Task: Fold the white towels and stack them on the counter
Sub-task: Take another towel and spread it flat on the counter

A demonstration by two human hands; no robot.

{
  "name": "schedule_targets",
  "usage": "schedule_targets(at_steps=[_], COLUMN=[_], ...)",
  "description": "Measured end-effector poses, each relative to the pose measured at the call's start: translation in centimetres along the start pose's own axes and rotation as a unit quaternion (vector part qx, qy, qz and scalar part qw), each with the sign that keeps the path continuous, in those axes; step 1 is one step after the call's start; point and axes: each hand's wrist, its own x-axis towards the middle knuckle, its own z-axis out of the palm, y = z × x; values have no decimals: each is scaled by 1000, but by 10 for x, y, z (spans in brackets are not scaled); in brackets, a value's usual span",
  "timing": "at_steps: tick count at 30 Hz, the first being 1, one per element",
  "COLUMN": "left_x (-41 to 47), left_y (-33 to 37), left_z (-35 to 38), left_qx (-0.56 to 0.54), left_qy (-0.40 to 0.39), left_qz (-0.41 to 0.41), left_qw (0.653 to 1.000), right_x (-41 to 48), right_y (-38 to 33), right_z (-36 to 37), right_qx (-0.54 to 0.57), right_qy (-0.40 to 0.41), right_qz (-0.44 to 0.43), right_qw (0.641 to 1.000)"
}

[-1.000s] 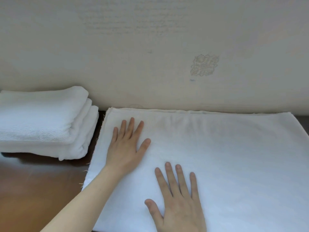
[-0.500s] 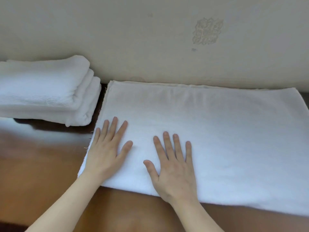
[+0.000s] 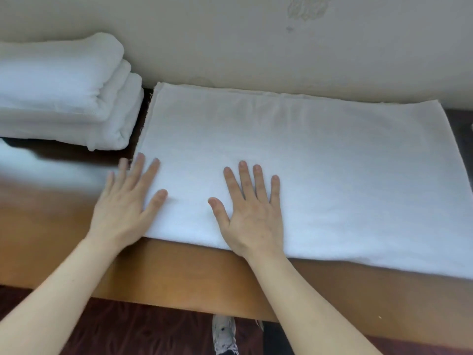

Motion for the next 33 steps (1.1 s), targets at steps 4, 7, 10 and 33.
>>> schedule_targets(at_steps=[4, 7, 10, 33], left_x=[1, 0, 2, 117], left_y=[32, 63, 48, 278], left_z=[0, 8, 12, 22], left_qx=[-33, -59, -47, -31], left_qy=[-1, -11, 0, -13], left_qz=[30, 61, 30, 80], left_qw=[999, 996, 998, 996], right_x=[0, -2, -2, -37], right_y=[0, 3, 5, 326], right_z=[1, -2, -8, -97], right_qx=[15, 42, 110, 9], right_qy=[13, 21, 30, 119], right_qz=[1, 5, 20, 323], right_qw=[1000, 999, 993, 939])
